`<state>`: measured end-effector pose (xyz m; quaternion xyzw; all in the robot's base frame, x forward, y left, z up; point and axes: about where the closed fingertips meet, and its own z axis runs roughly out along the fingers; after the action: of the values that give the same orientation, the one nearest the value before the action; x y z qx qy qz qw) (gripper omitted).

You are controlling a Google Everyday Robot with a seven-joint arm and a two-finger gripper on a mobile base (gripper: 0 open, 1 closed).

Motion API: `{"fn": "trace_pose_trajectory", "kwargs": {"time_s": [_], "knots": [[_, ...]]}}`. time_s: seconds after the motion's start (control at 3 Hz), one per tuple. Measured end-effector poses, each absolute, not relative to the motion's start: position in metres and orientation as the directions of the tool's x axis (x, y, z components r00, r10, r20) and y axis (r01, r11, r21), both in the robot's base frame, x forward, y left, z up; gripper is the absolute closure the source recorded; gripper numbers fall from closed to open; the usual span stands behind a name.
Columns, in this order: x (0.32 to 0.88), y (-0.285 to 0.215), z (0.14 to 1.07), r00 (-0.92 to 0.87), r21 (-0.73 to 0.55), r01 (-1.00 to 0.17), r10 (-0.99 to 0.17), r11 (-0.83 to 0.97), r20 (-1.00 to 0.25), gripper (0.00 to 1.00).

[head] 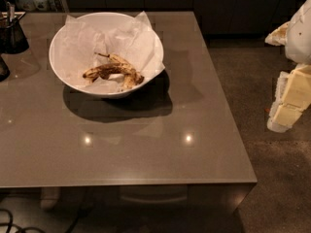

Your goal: Pick banana from white bowl

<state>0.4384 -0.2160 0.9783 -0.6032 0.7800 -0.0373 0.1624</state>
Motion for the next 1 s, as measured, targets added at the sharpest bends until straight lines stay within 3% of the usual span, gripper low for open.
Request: {"fn": "trace_pose_trajectory", "kwargs": {"time_s": [1.0], "knots": [[0.479,-0.161,0.995,-0.076,-0.268,-0.956,-0.984,0.118,-0.162,0.0]]}}
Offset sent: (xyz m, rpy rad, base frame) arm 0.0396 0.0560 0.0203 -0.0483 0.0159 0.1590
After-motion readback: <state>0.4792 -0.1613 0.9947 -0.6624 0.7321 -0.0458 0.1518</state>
